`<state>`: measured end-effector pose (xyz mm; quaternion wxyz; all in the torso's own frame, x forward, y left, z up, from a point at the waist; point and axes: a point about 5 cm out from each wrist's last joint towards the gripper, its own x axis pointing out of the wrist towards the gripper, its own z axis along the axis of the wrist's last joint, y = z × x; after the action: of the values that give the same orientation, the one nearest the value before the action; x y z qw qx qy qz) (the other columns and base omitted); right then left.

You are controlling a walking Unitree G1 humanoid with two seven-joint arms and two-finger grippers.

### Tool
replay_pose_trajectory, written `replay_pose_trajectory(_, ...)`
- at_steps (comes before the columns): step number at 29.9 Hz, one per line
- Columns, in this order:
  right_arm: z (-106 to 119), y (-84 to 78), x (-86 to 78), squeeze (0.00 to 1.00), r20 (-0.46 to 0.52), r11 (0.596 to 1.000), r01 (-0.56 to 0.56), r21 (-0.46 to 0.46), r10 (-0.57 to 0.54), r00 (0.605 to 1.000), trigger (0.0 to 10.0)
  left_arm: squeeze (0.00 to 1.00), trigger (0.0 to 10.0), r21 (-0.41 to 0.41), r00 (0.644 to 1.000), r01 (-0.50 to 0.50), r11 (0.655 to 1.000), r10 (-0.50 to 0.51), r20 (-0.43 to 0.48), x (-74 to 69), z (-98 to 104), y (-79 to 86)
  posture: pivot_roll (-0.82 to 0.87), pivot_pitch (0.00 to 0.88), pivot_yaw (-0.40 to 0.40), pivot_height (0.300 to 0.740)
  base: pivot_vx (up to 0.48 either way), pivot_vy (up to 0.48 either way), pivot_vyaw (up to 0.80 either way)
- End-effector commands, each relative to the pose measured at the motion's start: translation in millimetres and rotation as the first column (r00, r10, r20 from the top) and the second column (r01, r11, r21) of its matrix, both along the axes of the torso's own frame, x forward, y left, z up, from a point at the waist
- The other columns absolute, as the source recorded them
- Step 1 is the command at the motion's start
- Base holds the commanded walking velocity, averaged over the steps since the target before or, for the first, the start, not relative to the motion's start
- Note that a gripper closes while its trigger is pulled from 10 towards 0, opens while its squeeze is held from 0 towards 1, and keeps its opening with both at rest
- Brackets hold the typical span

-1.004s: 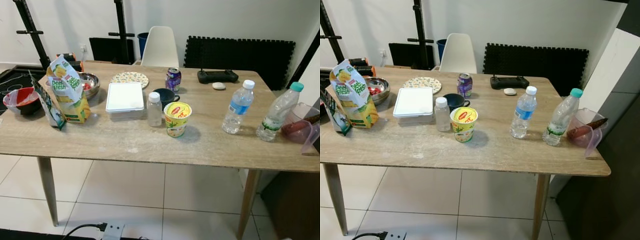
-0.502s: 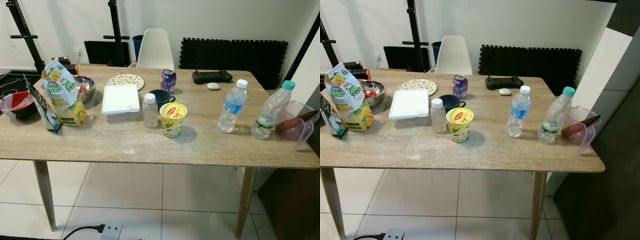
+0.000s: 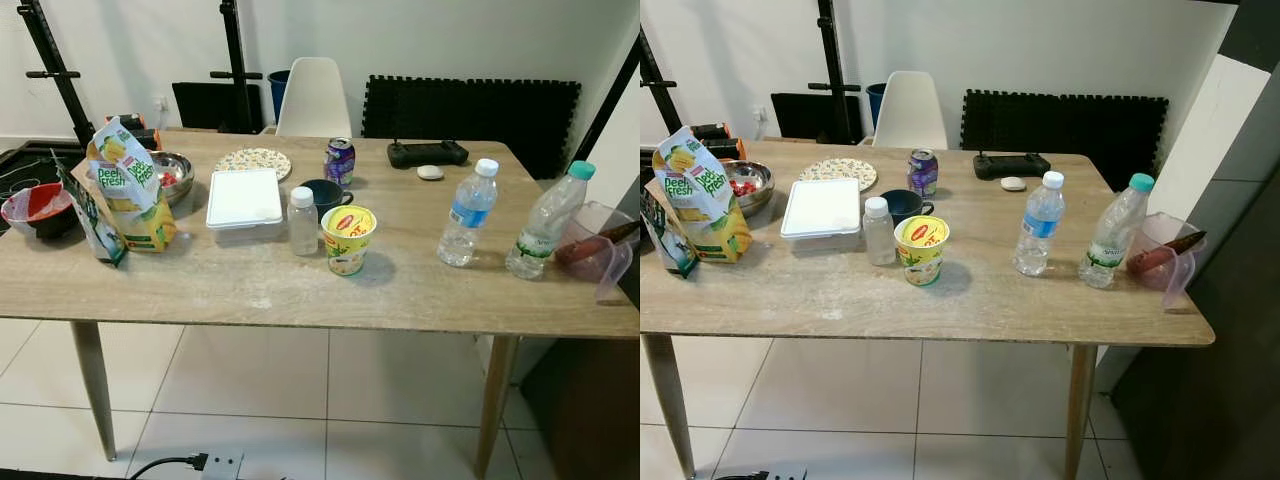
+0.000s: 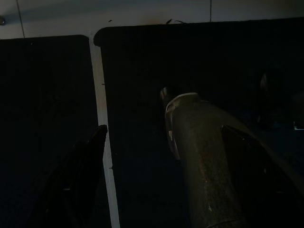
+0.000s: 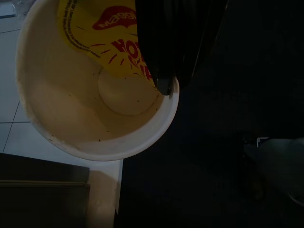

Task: Restocking fridge

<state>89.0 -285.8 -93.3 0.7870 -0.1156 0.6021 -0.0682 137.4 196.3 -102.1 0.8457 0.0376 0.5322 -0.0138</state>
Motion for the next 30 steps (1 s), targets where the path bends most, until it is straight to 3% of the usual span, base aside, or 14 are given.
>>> replay_pose_trajectory(1, -3, 4.0, -4.2, 0.00, -0.014, 1.000, -0.003, 0.002, 0.003, 1.000, 10.0, 0.00, 10.0, 0.006, 1.000, 0.014, 1.000, -0.014, -0.027, -4.7, -2, -2.0, -0.08, 0.000, -0.026, 0.740, 0.000, 0.000, 0.00)
replay_pose_trajectory(24, -6, 9.4, -12.1, 0.00, -0.037, 1.000, -0.013, 0.011, 0.013, 0.999, 10.0, 0.00, 10.0, 0.026, 0.998, 0.032, 0.999, -0.031, -0.061, -15.3, -5, -0.7, -0.07, 0.000, -0.025, 0.740, 0.000, 0.000, 0.00)
replay_pose_trajectory(30, -6, 9.5, -11.4, 0.00, -0.035, 1.000, -0.014, 0.013, 0.014, 0.999, 10.0, 0.00, 10.0, 0.029, 0.997, 0.039, 0.999, -0.037, -0.060, -14.5, -5, -1.5, -0.07, 0.000, -0.024, 0.740, -0.251, 0.000, 0.00)
